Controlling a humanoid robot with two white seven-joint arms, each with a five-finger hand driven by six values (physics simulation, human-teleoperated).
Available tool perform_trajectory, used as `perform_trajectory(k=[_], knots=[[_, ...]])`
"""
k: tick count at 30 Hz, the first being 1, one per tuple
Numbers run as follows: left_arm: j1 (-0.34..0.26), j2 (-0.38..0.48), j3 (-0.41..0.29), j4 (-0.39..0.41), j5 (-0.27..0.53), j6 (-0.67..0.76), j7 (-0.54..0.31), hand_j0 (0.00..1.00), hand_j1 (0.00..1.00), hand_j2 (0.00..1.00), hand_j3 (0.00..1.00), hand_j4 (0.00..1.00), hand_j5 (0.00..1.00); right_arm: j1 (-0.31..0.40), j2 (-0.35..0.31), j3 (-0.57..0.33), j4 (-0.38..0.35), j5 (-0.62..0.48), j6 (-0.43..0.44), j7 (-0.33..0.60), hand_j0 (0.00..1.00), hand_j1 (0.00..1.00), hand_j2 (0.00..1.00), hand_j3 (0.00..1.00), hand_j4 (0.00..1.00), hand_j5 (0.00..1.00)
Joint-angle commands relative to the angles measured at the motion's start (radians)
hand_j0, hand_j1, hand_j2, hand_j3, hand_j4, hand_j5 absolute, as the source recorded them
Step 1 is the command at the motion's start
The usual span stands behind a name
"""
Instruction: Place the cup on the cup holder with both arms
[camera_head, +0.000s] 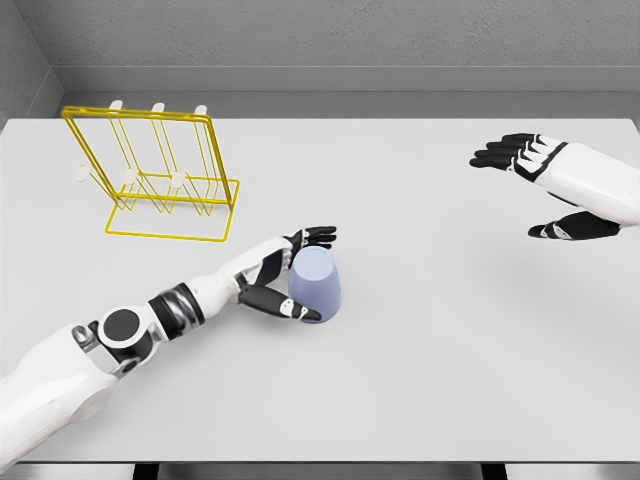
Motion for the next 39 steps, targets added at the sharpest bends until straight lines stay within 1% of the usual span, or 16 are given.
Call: perform_trajectory(k=[1, 4, 6, 7, 8, 9, 10, 11, 12, 15, 20, 25, 32, 34, 38, 39], knots=[[0.0, -0.001, 0.001, 0.001, 0.003, 0.001, 0.0, 1.0, 1.0, 1.0, 1.0, 1.0, 1.0, 0.0, -0.001, 0.0, 0.0, -0.007, 0.003, -0.001, 1.0, 1.0, 1.0, 1.0, 1.0, 1.0], [0.0, -0.001, 0.001, 0.001, 0.005, -0.001, 0.0, 0.99, 0.99, 0.99, 0.99, 0.99, 0.99, 0.0, -0.001, 0.0, 0.0, -0.007, 0.003, -0.001, 1.0, 1.0, 1.0, 1.0, 1.0, 1.0], [0.003, -0.001, 0.001, 0.001, 0.006, -0.002, 0.0, 0.92, 0.92, 0.92, 0.92, 0.92, 0.92, 0.006, -0.001, -0.002, -0.002, -0.007, 0.003, -0.001, 1.0, 1.0, 1.0, 1.0, 1.0, 1.0], [0.005, -0.001, 0.001, 0.001, 0.006, -0.002, 0.0, 0.92, 0.92, 0.92, 0.92, 0.92, 0.92, 0.006, -0.001, -0.002, -0.002, -0.007, 0.003, -0.001, 1.0, 1.0, 1.0, 1.0, 1.0, 1.0], [0.006, -0.002, 0.001, 0.001, 0.006, -0.004, 0.0, 0.86, 0.86, 0.86, 0.86, 0.86, 0.86, 0.006, -0.001, -0.002, 0.0, -0.007, 0.003, -0.001, 1.0, 1.0, 1.0, 1.0, 1.0, 1.0], [0.006, -0.002, 0.003, 0.001, 0.008, -0.004, 0.0, 0.84, 0.84, 0.84, 0.84, 0.84, 0.84, 0.006, -0.001, -0.002, -0.002, -0.007, 0.003, -0.001, 1.0, 1.0, 1.0, 1.0, 1.0, 1.0], [0.006, -0.002, 0.004, -0.001, 0.009, -0.007, 0.001, 0.76, 0.76, 0.76, 0.76, 0.76, 0.76, 0.006, -0.001, -0.002, 0.0, -0.007, 0.003, -0.001, 1.0, 1.0, 1.0, 1.0, 1.0, 1.0], [0.008, -0.002, 0.004, -0.001, 0.009, -0.008, 0.0, 0.74, 0.74, 0.74, 0.74, 0.74, 0.74, 0.006, -0.001, -0.002, -0.002, -0.007, 0.003, -0.001, 1.0, 1.0, 1.0, 1.0, 1.0, 1.0], [0.008, -0.002, 0.004, -0.001, 0.011, -0.011, 0.001, 0.69, 0.69, 0.69, 0.69, 0.69, 0.69, 0.006, -0.001, -0.002, 0.0, -0.007, 0.003, -0.001, 1.0, 1.0, 1.0, 1.0, 1.0, 1.0], [0.008, -0.002, 0.004, -0.001, 0.014, -0.015, 0.001, 0.61, 0.61, 0.61, 0.61, 0.61, 0.61, 0.006, -0.001, -0.002, -0.002, -0.007, 0.003, -0.001, 1.0, 1.0, 1.0, 1.0, 1.0, 1.0], [0.008, -0.001, 0.006, -0.006, 0.015, -0.016, 0.003, 0.6, 0.6, 0.6, 0.6, 0.6, 0.6, 0.006, -0.001, -0.002, 0.0, -0.007, 0.003, -0.001, 1.0, 1.0, 1.0, 1.0, 1.0, 1.0], [0.0, -0.002, 0.01, -0.015, 0.02, -0.016, 0.003, 0.61, 0.61, 0.61, 0.61, 0.61, 0.61, 0.006, -0.001, -0.002, 0.0, -0.007, 0.003, -0.001, 1.0, 1.0, 1.0, 1.0, 1.0, 1.0], [0.002, 0.012, 0.041, -0.073, 0.037, -0.015, 0.003, 0.62, 0.62, 0.62, 0.62, 0.62, 0.62, 0.006, -0.001, -0.002, 0.0, -0.007, 0.003, -0.001, 1.0, 1.0, 1.0, 1.0, 1.0, 1.0], [0.002, 0.018, 0.06, -0.09, 0.048, -0.015, 0.003, 0.62, 0.62, 0.62, 0.62, 0.62, 0.62, 0.006, -0.001, -0.002, 0.0, -0.007, 0.003, -0.001, 1.0, 1.0, 1.0, 1.0, 1.0, 1.0], [-0.002, 0.042, 0.07, -0.11, 0.063, -0.016, 0.003, 0.62, 0.62, 0.62, 0.62, 0.62, 0.62, 0.006, -0.001, -0.002, 0.0, -0.007, 0.003, -0.001, 1.0, 1.0, 1.0, 1.0, 1.0, 1.0], [-0.002, 0.053, 0.083, -0.119, 0.066, -0.015, 0.003, 0.62, 0.62, 0.62, 0.62, 0.62, 0.62, 0.006, -0.001, -0.002, 0.0, -0.007, 0.003, -0.001, 1.0, 1.0, 1.0, 1.0, 1.0, 1.0]])
